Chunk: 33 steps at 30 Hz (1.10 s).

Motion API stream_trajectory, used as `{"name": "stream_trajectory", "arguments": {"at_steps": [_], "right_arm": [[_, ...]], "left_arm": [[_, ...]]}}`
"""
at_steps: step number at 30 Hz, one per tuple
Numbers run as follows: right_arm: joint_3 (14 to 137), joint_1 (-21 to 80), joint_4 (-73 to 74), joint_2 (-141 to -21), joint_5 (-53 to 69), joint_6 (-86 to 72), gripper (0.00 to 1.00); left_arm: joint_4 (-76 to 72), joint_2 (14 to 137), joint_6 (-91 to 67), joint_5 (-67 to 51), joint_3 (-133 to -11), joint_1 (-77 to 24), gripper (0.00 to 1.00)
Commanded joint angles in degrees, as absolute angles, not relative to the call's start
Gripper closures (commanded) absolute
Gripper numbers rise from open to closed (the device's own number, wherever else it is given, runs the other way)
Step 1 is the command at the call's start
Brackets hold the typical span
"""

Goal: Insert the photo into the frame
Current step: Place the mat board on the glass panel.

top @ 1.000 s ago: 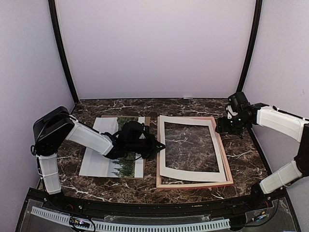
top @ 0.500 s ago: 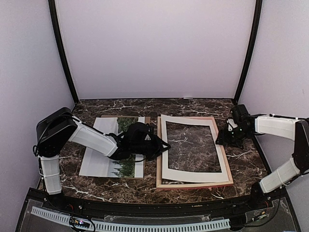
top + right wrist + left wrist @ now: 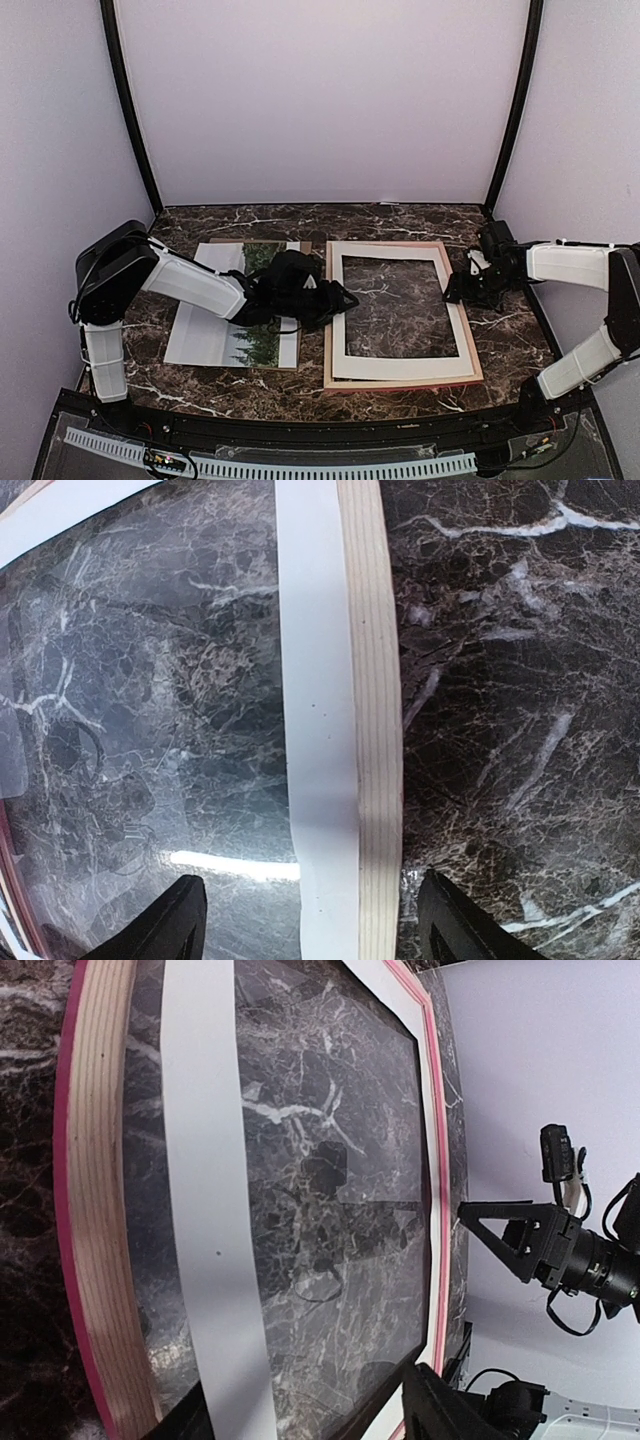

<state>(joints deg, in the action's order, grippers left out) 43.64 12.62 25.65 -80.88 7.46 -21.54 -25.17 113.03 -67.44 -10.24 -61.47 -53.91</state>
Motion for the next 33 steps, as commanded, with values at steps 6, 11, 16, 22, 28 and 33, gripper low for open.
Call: {"name": "stream_trajectory", "arguments": {"at_steps": [6, 11, 16, 22, 28, 33], "right_arm": [[42.7, 12.4, 23.8, -79.5, 8.3, -21.2, 0.26], [43.0, 12.4, 23.4, -79.6, 8.9, -21.3, 0.26], [43.0, 12.5, 23.1, -79.8, 9.3, -21.4, 0.26], [43.0, 12.5, 23.3, -79.1, 9.0, -21.3, 0.26], [43.2, 12.5, 23.4, -78.3, 8.9, -21.3, 0.26], [43.5, 12.5, 23.6, -77.7, 8.8, -21.4, 0.26]], "left_arm": [[-17.5, 111.3, -62.8, -8.7, -63.3, -55.2, 0.35], [-13.6, 110.5, -60.4, -6.7, -64.2, -55.9, 0.32], [-12.0, 109.6, -59.5, -5.6, -64.1, -56.1, 0.31], [-9.6, 108.1, -57.6, -3.5, -64.1, -56.5, 0.3], [-6.7, 106.4, -55.2, -0.8, -64.1, -56.7, 0.29], [-5.4, 105.2, -53.2, 0.8, -64.0, -56.8, 0.28]]}}
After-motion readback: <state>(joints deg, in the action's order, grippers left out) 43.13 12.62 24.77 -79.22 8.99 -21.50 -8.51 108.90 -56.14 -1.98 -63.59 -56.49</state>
